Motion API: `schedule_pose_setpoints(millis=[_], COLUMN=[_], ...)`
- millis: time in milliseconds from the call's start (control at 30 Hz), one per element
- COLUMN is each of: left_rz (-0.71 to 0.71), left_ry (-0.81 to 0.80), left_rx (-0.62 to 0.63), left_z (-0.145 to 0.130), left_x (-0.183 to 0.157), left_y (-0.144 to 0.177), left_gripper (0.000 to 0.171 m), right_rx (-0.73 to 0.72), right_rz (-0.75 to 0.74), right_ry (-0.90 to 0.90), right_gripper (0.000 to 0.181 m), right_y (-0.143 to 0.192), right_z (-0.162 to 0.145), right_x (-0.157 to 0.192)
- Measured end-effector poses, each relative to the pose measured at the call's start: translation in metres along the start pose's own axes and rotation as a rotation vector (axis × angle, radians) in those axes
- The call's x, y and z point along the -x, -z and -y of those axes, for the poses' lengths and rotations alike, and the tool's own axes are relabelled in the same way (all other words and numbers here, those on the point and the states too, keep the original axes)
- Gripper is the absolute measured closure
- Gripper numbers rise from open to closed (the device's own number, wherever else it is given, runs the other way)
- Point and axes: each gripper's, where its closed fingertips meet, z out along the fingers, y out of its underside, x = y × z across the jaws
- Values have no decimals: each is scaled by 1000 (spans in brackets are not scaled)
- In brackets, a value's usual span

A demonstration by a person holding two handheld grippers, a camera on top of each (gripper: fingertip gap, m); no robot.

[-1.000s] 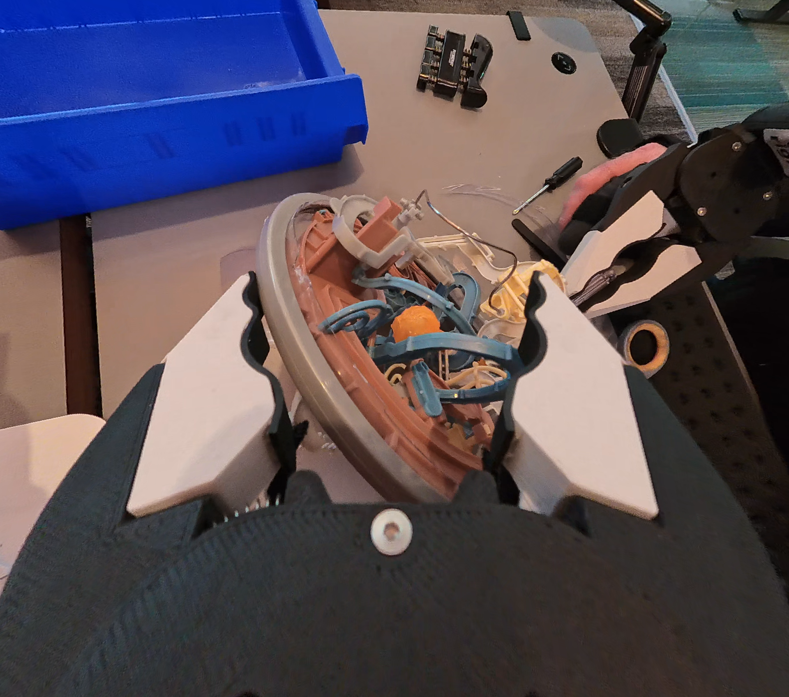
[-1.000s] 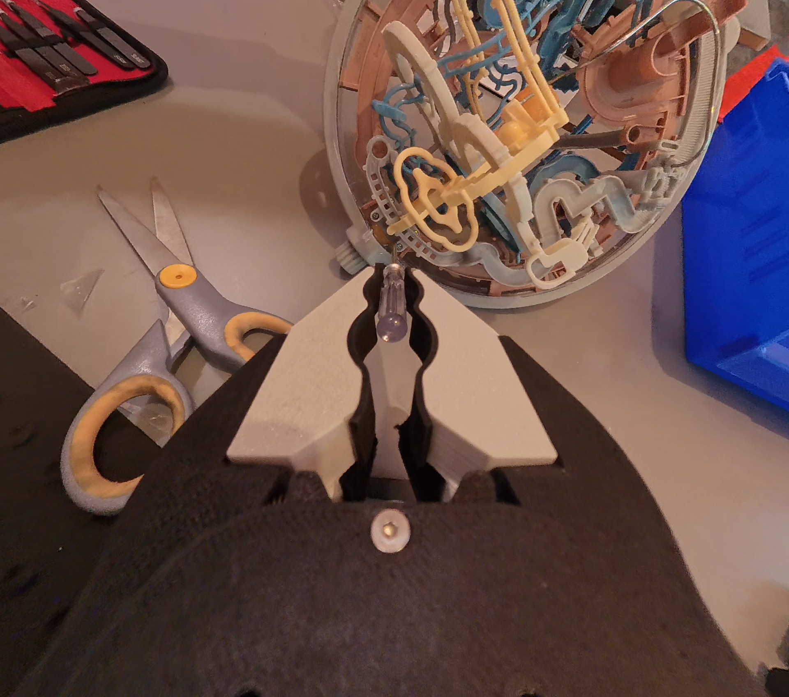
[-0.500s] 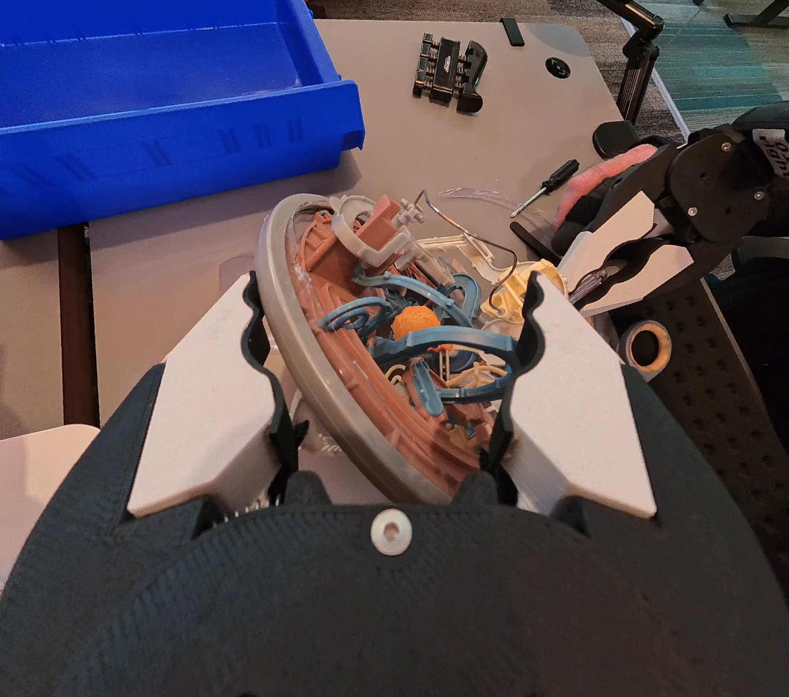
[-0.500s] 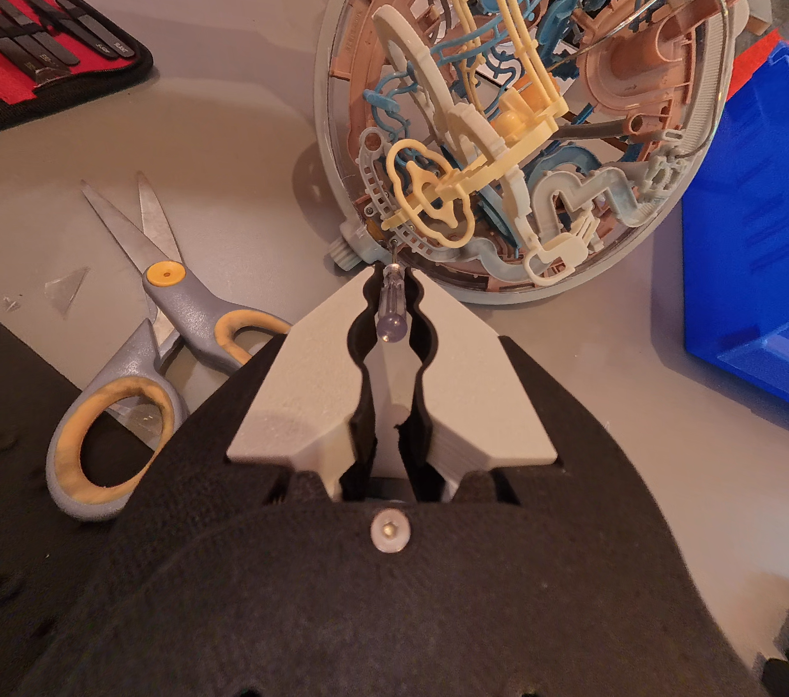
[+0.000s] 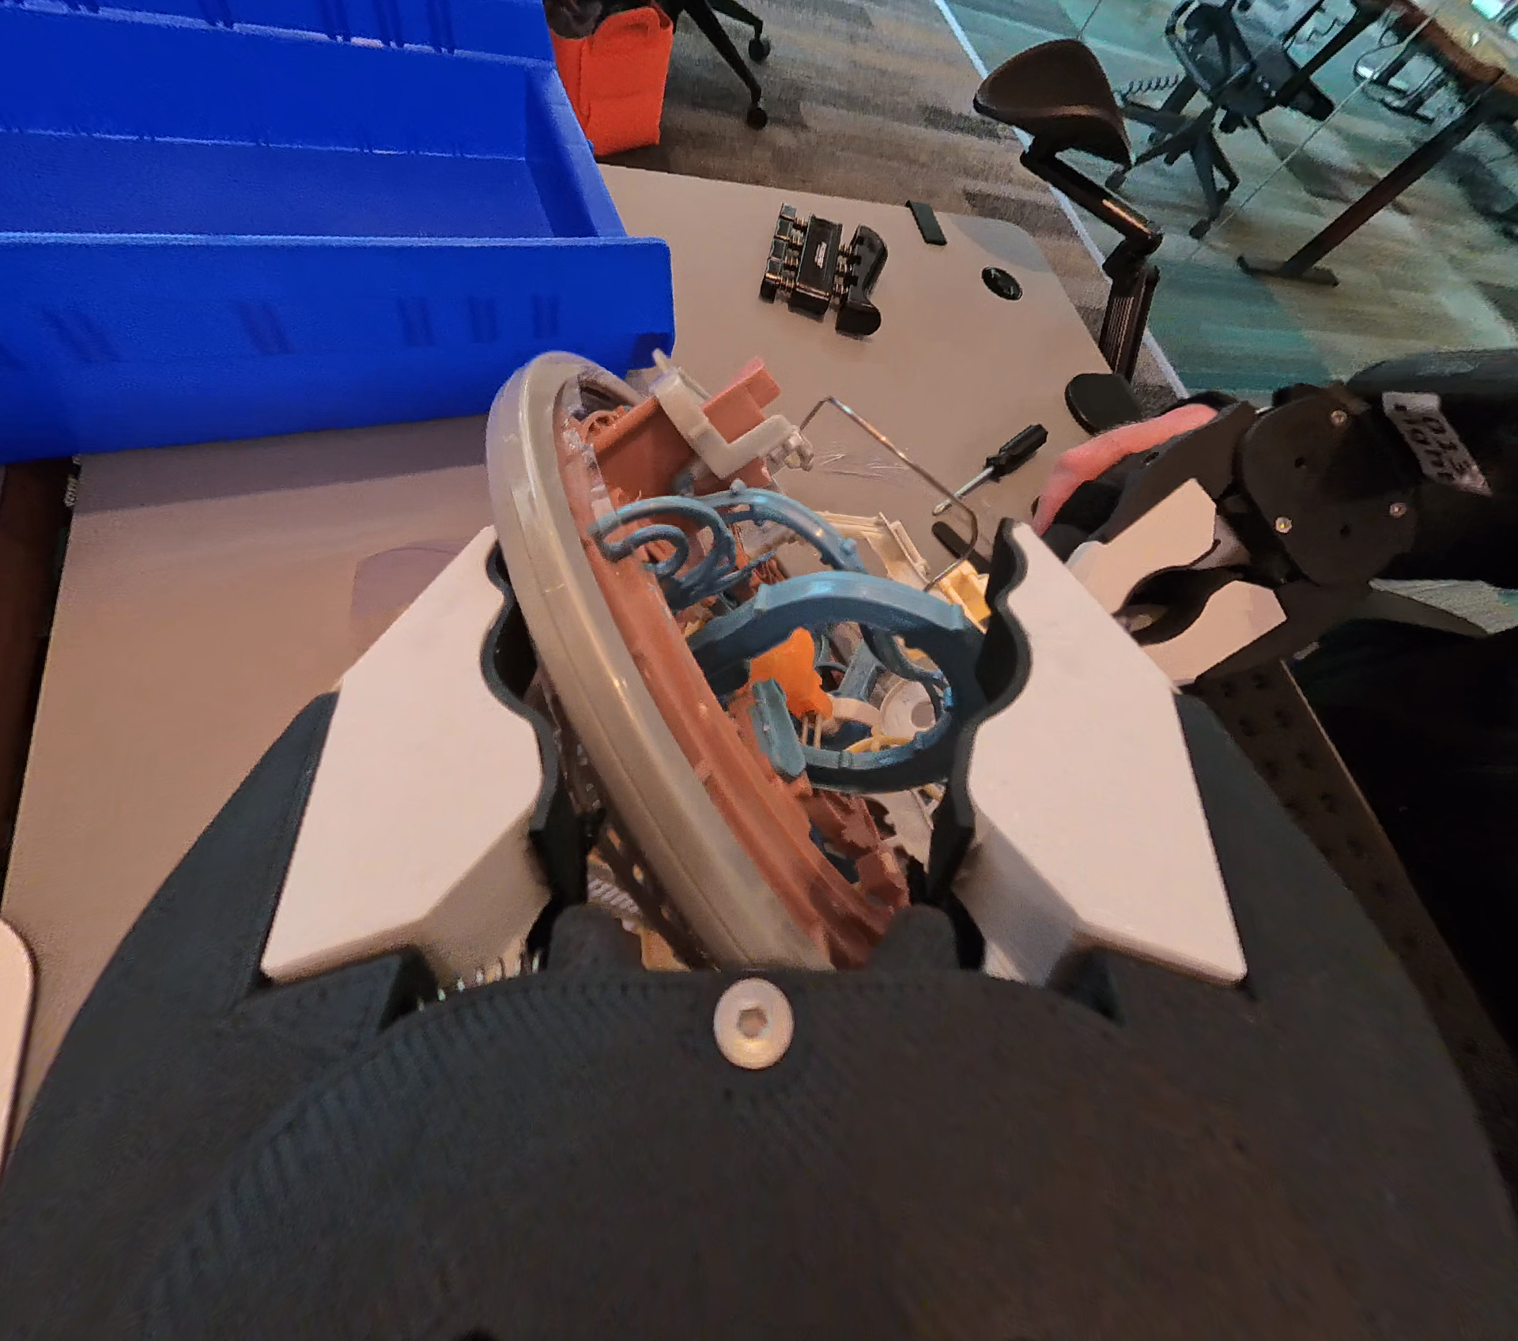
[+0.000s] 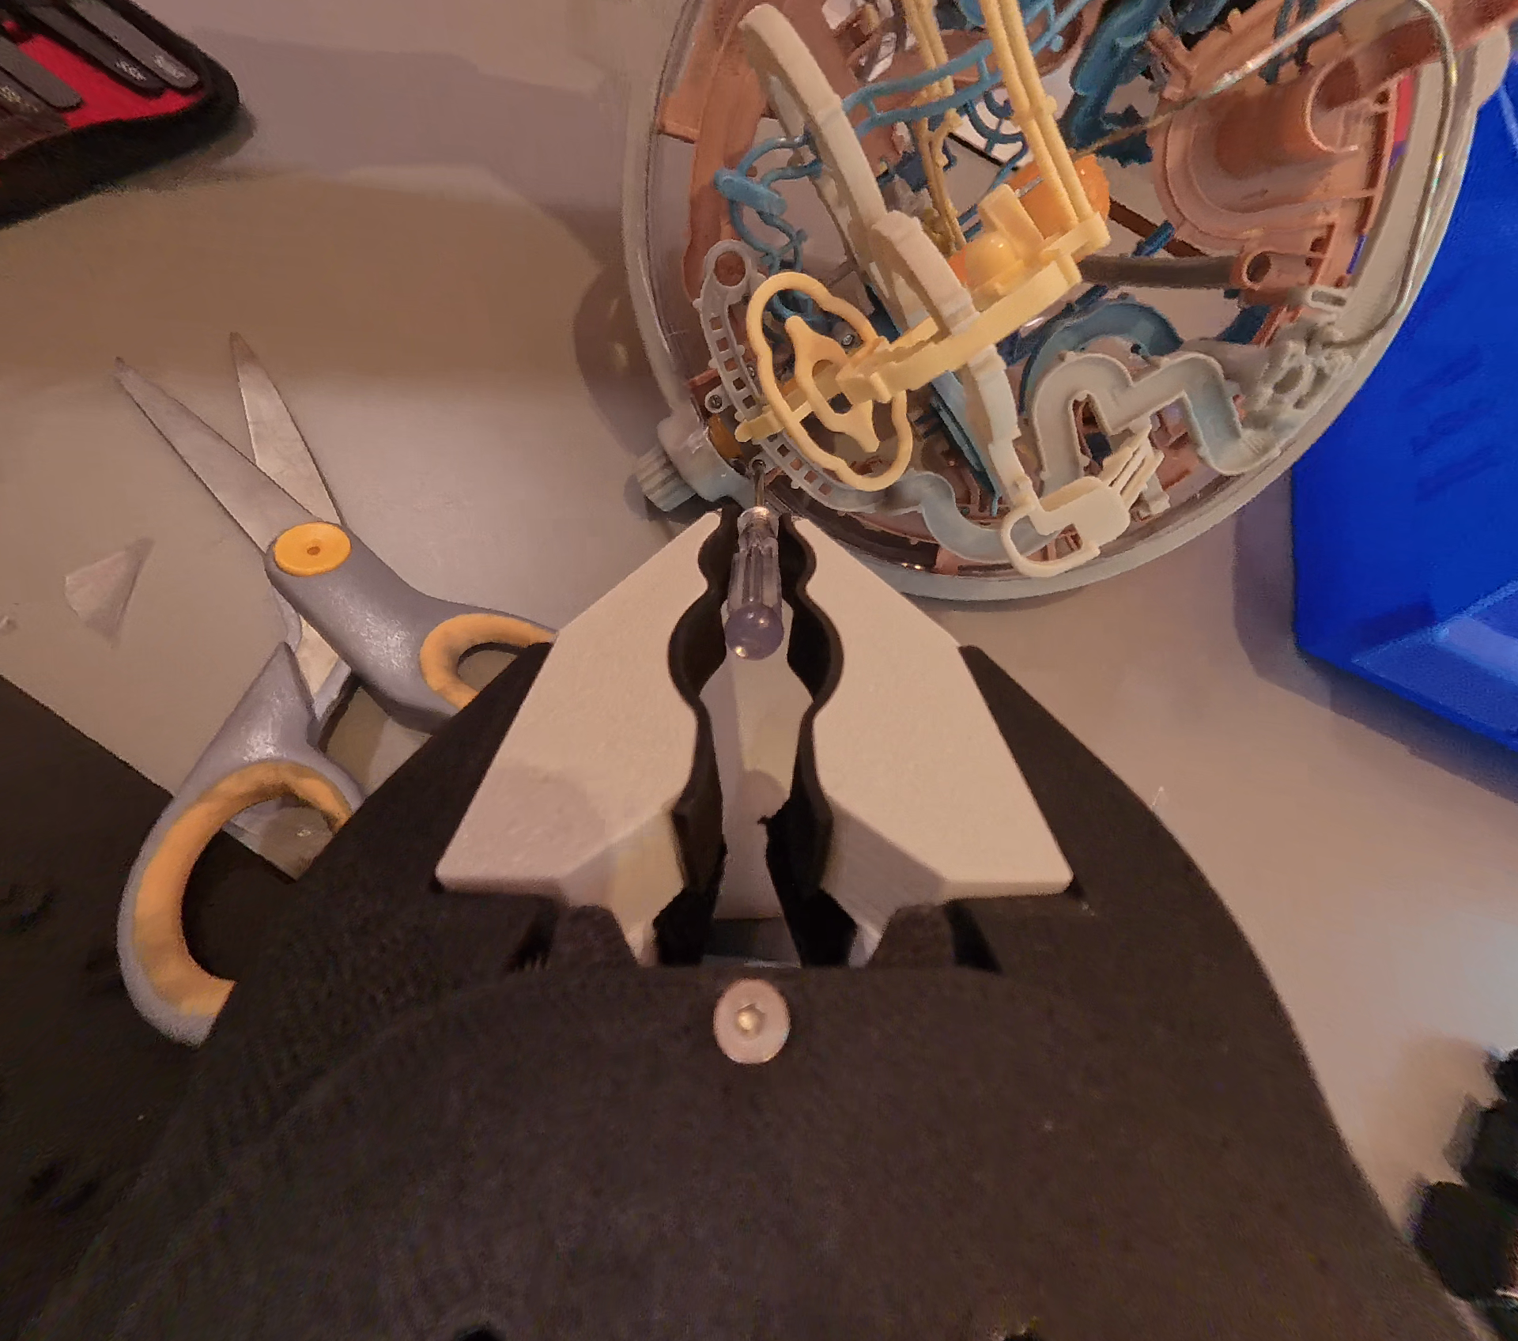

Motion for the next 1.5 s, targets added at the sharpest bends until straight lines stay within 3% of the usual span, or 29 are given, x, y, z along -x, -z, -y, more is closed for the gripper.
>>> schedule_pose_setpoints(millis=[367, 467, 700, 800, 967, 1300, 1367, 1500], left_rz=[-35, -39, -47, -48, -45, -31, -31, -32], left_ry=[34, 32, 28, 26, 7, 20, 23, 23], left_rx=[-72, -67, -73, -77, -70, -71, -76, -76], left_z=[4, 4, 4, 4, 4, 5, 5, 5], left_x=[-3, -3, -3, -3, -6, -6, -6, -7], left_y=[-1, -1, -2, -2, -5, -6, -6, -6], left_gripper=[71, 71, 71, 71, 71, 71, 71, 71], right_rx=[98, 140, 237, 271, 273, 44, 24, 41], right_rz=[-41, -65, -10, 39, 25, 28, 16, 20], right_ry=[390, 616, 1322, 1463, 1316, 156, 21, -71], right_gripper=[174, 174, 174, 174, 174, 173, 173, 173], right_y=[-1, -1, -1, -1, 9, 24, 19, 9], right_z=[3, 3, 4, 5, 10, 13, 8, -4], right_x=[4, 6, 9, 9, 7, 3, 1, 6])
